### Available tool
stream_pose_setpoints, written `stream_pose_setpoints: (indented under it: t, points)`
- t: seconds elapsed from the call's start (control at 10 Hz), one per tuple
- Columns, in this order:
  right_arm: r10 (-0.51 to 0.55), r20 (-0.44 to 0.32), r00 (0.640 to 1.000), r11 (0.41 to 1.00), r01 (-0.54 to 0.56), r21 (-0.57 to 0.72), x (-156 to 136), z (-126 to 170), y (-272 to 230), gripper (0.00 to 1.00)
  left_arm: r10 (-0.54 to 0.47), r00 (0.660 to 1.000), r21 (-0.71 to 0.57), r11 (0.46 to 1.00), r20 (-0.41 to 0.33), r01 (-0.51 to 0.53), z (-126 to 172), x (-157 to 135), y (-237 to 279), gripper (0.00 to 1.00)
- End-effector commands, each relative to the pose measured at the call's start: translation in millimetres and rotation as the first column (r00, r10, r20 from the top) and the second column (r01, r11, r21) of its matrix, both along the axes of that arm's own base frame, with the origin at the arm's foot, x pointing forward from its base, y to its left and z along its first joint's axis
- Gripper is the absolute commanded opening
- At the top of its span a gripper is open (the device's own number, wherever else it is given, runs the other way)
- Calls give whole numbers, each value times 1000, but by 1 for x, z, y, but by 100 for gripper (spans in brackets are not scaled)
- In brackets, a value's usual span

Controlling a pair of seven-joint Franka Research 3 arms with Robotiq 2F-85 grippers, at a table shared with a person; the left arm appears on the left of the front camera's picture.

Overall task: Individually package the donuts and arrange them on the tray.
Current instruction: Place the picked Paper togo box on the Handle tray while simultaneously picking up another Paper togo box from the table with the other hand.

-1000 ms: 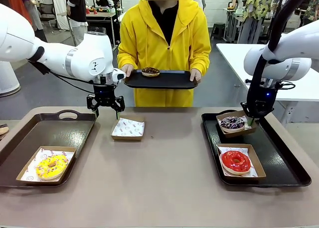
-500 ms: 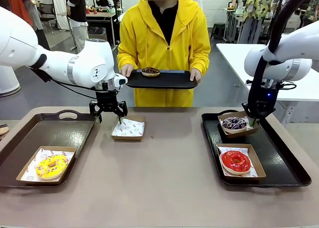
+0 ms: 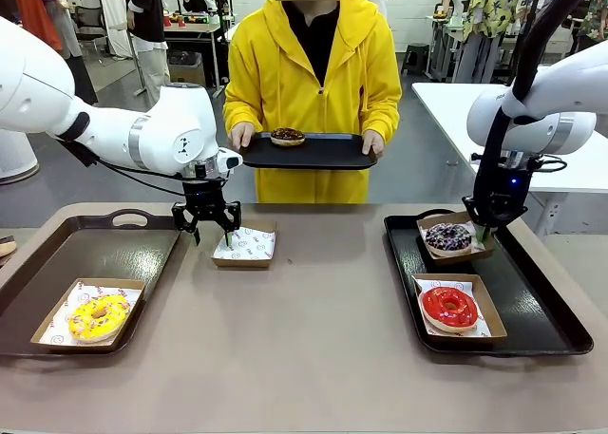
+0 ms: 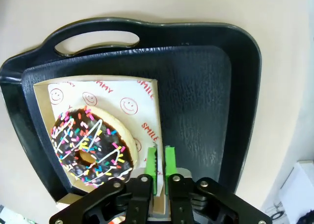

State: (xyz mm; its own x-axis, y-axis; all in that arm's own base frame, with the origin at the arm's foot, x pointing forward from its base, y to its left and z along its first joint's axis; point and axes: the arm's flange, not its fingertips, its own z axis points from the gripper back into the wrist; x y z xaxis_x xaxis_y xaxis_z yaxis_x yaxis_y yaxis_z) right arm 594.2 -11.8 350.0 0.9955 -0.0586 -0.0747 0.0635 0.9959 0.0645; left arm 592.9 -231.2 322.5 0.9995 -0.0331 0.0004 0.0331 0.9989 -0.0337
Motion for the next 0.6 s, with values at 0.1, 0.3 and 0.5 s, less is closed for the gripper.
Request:
stream_pose_setpoints:
  t: [0.1,0.3,0.5]
  points:
    - [-11,-21,1000,1000,11,-17,0,-2,-2,100,12,1000,-31,999,-5,-12,0,5,1,0]
    - [-11,-26,1000,1000,11,-11,0,-2,-2,85,14,1000,-34,999,-15,-14,-2,6,2,3]
    - [-11,-27,1000,1000,10,-6,0,-3,-2,100,13,1000,-39,999,-18,-14,-2,6,2,0]
